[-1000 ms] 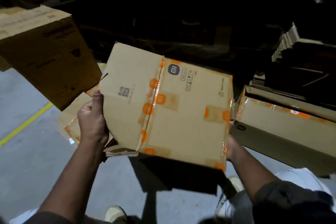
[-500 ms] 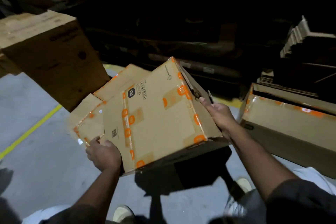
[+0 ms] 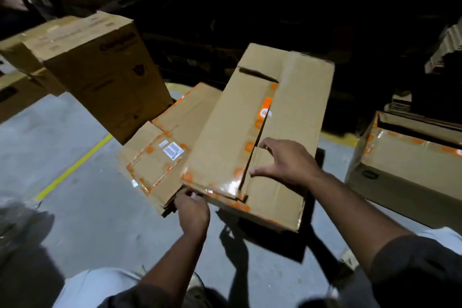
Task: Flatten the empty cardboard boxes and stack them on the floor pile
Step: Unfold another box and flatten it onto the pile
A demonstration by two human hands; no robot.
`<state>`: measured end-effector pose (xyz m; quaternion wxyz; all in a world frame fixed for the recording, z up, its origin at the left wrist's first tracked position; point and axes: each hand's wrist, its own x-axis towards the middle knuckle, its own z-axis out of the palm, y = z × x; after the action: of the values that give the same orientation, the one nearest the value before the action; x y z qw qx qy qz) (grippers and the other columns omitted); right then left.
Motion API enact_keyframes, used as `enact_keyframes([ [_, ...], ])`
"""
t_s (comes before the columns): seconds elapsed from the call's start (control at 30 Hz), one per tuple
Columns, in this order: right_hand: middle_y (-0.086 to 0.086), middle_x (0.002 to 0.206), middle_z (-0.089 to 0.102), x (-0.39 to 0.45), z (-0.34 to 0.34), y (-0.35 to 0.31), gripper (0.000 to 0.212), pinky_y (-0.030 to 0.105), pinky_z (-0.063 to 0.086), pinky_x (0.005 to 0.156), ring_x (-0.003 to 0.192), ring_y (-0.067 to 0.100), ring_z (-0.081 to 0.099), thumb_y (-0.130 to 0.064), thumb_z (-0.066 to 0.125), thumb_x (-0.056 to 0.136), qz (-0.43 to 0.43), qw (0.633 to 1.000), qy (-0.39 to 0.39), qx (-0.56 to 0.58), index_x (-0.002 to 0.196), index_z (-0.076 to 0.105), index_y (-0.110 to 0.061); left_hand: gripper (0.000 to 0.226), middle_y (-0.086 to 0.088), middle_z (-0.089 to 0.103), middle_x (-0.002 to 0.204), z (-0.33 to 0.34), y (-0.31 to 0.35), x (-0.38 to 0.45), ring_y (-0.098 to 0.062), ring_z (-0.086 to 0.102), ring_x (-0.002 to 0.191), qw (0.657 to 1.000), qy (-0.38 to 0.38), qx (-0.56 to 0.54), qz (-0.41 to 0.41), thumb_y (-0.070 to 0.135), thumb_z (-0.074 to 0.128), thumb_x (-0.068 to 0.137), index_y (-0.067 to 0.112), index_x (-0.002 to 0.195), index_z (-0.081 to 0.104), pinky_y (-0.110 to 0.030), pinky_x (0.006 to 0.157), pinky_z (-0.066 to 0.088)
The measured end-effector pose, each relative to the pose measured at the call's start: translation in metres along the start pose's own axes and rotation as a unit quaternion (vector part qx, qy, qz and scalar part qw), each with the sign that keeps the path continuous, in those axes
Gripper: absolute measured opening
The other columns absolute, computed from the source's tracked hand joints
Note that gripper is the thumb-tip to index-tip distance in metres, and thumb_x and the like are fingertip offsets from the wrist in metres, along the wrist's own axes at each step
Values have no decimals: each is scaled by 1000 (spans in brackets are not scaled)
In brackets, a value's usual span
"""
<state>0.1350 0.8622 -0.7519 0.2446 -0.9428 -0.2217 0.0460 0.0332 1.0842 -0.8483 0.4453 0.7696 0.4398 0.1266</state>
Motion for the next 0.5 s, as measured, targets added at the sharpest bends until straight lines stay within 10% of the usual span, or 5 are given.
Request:
enact_keyframes([
  [0.17, -10, 93, 65, -8, 30, 12, 58, 29, 35, 59, 79, 16, 56, -65, 70, 77, -40, 991, -90, -90, 120, 59, -28, 32, -23, 51, 130, -6, -5, 0, -41, 50, 121, 993, 119, 8, -2, 10, 50, 100, 1, 130, 57, -49, 96, 44],
  [0.3, -3, 110, 68, -9, 36, 22, 49, 34, 46, 74, 95, 22, 62, -53, 72, 83, -9, 992, -100, -73, 121, 58, -25, 56, -3, 52, 131, 9, 7, -17, -19, 48, 126, 970, -110, 78, 203, 47, 69, 89, 13, 131, 56, -30, 97, 40],
  [0.5, -8, 117, 58, -19, 42, 32, 27, 40, 41, 96, 108, 23, 53, -30, 64, 95, 71, 994, -72, -31, 119, 52, -32, 135, 2, -10, 168, 39, 15, -57, -20, -15, 154, 812, -292, 345, 368, 90, 60, 60, 22, 160, -1, -70, 117, -1],
])
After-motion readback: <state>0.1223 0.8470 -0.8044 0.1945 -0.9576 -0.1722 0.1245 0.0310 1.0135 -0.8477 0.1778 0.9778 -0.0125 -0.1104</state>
